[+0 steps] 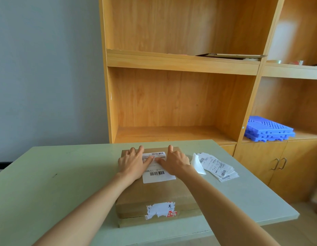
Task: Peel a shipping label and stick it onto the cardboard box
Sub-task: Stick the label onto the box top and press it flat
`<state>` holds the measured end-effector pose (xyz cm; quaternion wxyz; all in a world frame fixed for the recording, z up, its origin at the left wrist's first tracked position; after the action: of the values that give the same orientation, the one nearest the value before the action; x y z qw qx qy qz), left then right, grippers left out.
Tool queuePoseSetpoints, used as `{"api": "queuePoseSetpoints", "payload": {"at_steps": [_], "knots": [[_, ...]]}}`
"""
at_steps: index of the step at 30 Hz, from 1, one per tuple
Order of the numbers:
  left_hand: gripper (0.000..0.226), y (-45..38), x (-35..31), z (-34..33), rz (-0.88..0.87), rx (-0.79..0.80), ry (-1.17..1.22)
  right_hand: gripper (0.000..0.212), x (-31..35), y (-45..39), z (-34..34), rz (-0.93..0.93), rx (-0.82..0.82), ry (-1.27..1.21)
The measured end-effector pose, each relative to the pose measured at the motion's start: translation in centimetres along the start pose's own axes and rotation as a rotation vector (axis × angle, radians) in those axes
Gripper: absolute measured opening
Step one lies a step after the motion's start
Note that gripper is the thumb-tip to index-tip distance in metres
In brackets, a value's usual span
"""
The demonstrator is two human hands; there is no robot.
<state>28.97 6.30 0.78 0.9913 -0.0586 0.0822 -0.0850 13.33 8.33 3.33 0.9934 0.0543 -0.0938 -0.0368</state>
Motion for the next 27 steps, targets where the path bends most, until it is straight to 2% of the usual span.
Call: {"api": "queuePoseSetpoints", "payload": {"at_steps": [4,7,11,19,21,25,27], "knots": [[0.068,0.5,-0.2,0.0,-0.002,0.026,0.000,0.076,-0.1,0.2,-0.1,0.016,0.014,0.021],[0.064,0.8,-0.3,0.1,-0.014,0.023,-0.006,0.058,-0.1,0.2,-0.3,0.026,0.019,-0.008],[0.047,1.0,-0.1,0.2,-0.041,0.008,0.043,0.037,-0.5,0.2,-0.4,0.054,0.017,-0.043],[0.025,1.7,0.2,0.1,-0.099,-0.055,0.095,0.028,-1.2,0.5,-0.6,0.151,0.011,-0.068],[0.027,2.0,-0.2,0.4,-0.099,-0.051,0.116,0.033,-1.1,0.8,-0.5,0.165,0.025,-0.076],[0.044,2.6,-1.2,0.4,-0.091,-0.010,0.080,0.070,-0.7,1.4,-0.7,0.114,0.021,0.048],[0.050,2.8,-1.3,0.4,-0.077,0.005,0.062,0.081,-0.5,1.7,-0.9,0.081,-0.005,0.092]]}}
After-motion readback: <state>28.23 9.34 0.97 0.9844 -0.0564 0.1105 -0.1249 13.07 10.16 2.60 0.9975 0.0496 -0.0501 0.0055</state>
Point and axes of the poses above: each hand's wrist, its own y-axis away from the middle knuckle, its own z-axis out of the back of the hand, x = y × z, the point moved 2 cm from there along -y, towards the middle knuckle, and after that the axes turned 13 degrees about x, right-handed, at the moved point
